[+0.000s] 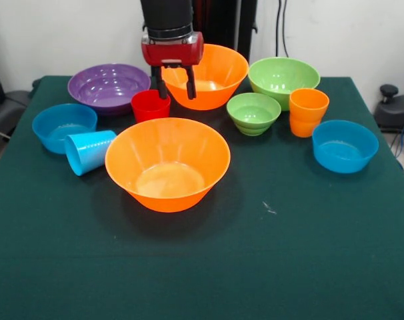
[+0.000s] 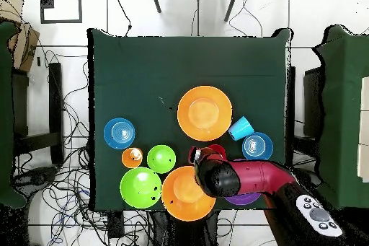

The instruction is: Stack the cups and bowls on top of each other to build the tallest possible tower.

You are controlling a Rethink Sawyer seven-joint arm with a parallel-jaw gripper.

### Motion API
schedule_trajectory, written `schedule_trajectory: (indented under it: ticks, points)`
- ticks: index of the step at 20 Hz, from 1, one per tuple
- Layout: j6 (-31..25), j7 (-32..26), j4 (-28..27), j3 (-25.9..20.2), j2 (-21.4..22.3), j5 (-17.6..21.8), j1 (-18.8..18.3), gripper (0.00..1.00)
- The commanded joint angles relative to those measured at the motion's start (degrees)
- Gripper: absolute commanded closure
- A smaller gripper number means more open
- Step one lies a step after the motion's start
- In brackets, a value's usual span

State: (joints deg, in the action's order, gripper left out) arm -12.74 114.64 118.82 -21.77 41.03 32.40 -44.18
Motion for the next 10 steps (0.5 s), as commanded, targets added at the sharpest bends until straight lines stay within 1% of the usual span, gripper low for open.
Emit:
schedule_trajectory:
  ticks: [1,5,7,10]
  points:
    - [-4.4,-3.5,-2.9,-3.7,-1.8,2.1,0.3,0.0]
    - [-2.8,-2.6,-4.2,-1.2,-2.9,4.0,2.1,0.0]
    - [-2.7,-2.9,-5.1,-1.3,-4.2,4.1,1.7,0.0]
    - [-2.3,-3.3,-4.3,-1.6,-4.3,4.4,0.8,0.0]
